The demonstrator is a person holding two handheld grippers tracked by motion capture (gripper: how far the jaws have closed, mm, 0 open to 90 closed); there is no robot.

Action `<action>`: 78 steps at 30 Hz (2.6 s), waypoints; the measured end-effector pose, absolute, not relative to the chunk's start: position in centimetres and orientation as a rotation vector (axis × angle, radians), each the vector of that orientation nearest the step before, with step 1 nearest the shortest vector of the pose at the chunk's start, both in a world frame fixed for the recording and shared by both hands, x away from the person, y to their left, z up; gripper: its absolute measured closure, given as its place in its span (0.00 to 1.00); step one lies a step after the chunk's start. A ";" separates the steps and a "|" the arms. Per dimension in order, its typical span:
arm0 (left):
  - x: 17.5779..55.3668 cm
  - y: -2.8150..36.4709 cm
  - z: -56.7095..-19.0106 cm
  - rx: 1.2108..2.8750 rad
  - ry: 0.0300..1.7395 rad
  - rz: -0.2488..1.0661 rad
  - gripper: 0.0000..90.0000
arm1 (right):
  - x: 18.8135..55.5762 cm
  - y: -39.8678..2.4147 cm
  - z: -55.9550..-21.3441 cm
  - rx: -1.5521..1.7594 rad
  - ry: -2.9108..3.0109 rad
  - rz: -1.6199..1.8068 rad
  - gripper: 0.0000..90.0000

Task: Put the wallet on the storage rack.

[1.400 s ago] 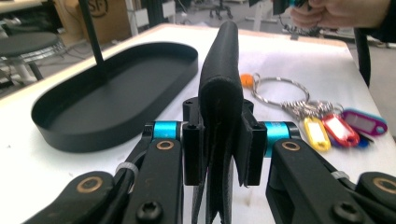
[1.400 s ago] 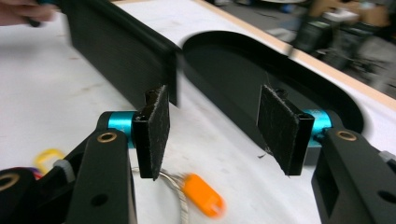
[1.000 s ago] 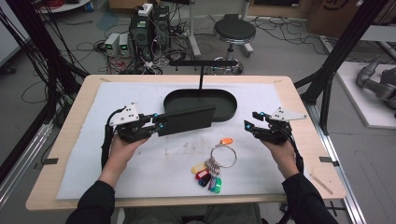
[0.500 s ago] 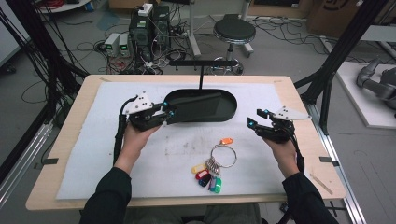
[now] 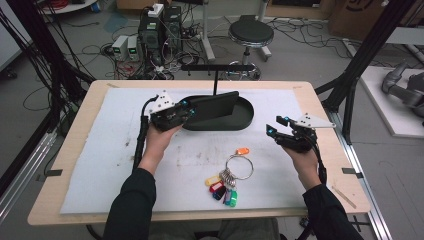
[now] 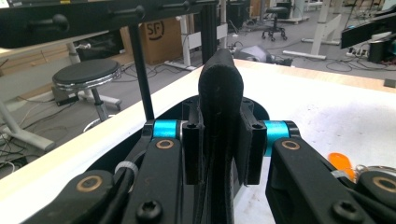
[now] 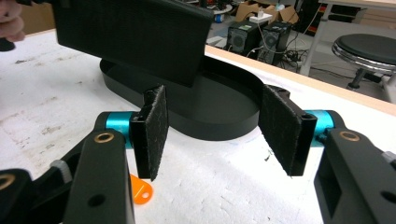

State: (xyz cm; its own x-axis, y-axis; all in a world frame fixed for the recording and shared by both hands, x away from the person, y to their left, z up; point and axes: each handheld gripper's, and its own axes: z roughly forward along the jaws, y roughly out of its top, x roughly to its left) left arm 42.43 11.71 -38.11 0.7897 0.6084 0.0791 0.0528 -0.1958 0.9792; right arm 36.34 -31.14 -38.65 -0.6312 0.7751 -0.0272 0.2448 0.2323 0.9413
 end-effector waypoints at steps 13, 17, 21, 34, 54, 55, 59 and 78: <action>45.2 9.4 -39.2 1.679 0.543 0.546 0.84 | 36.4 -31.3 -38.6 0.941 1.998 1.415 0.49; 46.2 8.5 -39.9 1.661 0.555 0.537 0.84 | 36.4 -31.4 -38.6 0.937 1.998 1.420 0.49; 46.9 7.7 -40.7 1.663 0.560 0.526 0.84 | 36.4 -31.5 -38.6 0.944 2.000 1.422 0.49; 47.8 8.0 -42.4 1.646 0.600 0.485 0.83 | 36.4 -31.7 -38.7 0.946 2.001 1.416 0.49; 47.0 9.4 -44.1 1.772 0.678 0.517 0.78 | 36.4 -31.4 -38.8 0.945 2.008 1.388 0.50; 47.0 9.3 -44.1 1.778 0.687 0.522 0.77 | 36.4 -31.4 -38.8 0.948 2.011 1.389 0.50; 46.8 9.1 -44.0 1.851 0.756 0.589 0.49 | 36.4 -31.5 -38.8 0.950 2.009 1.387 0.50; 40.9 12.4 -40.2 1.864 0.840 0.655 0.29 | 36.4 -31.6 -38.8 0.966 2.005 1.393 0.49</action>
